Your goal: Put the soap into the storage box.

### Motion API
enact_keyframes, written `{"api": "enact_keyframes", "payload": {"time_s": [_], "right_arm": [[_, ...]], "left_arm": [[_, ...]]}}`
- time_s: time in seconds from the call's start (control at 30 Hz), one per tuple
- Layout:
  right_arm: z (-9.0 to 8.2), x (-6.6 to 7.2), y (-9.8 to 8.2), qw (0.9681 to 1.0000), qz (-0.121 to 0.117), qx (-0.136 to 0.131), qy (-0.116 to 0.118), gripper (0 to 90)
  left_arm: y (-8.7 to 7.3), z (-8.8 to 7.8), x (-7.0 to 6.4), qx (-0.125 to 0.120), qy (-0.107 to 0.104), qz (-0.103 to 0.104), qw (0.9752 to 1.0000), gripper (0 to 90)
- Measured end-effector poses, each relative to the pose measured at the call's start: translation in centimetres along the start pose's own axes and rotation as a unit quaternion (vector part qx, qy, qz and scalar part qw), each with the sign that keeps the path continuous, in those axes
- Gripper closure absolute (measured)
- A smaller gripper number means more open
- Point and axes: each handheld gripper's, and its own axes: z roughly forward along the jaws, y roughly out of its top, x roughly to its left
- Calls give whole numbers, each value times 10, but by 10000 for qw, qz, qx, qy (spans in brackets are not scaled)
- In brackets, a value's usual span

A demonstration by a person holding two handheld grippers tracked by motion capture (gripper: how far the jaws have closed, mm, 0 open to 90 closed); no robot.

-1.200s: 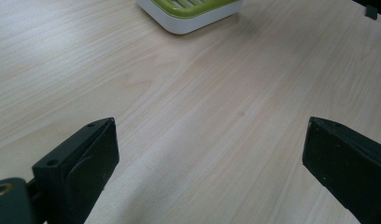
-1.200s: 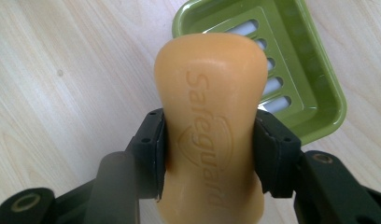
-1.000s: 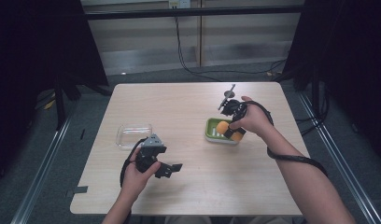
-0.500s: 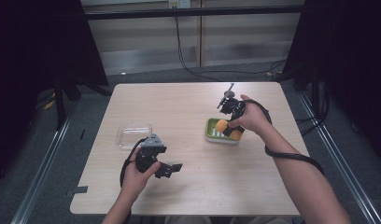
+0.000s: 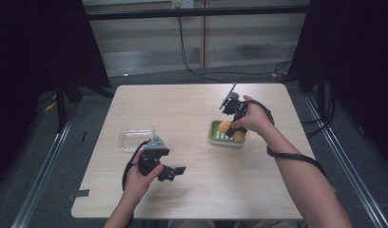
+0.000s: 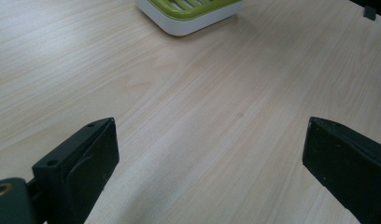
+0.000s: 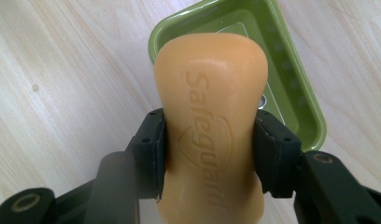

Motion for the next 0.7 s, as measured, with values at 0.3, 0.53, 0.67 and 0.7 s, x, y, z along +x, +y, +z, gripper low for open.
{"api": "enact_keyframes", "payload": {"time_s": [0.3,0.53,0.67,0.7], "right_arm": [[3,-4,4,10000,13,51,-33,501],[6,-7,9,10000,-48,51,-48,501],[7,-8,11,10000,-62,59,-48,502],[8,-8,12,10000,-77,46,-39,501]], "left_arm": [[1,1,0,-2,-19,20,10000,38],[0,1,0,4,-9,24,10000,38],[0,1,0,6,-8,27,10000,38],[0,1,0,6,-12,21,10000,38]]}}
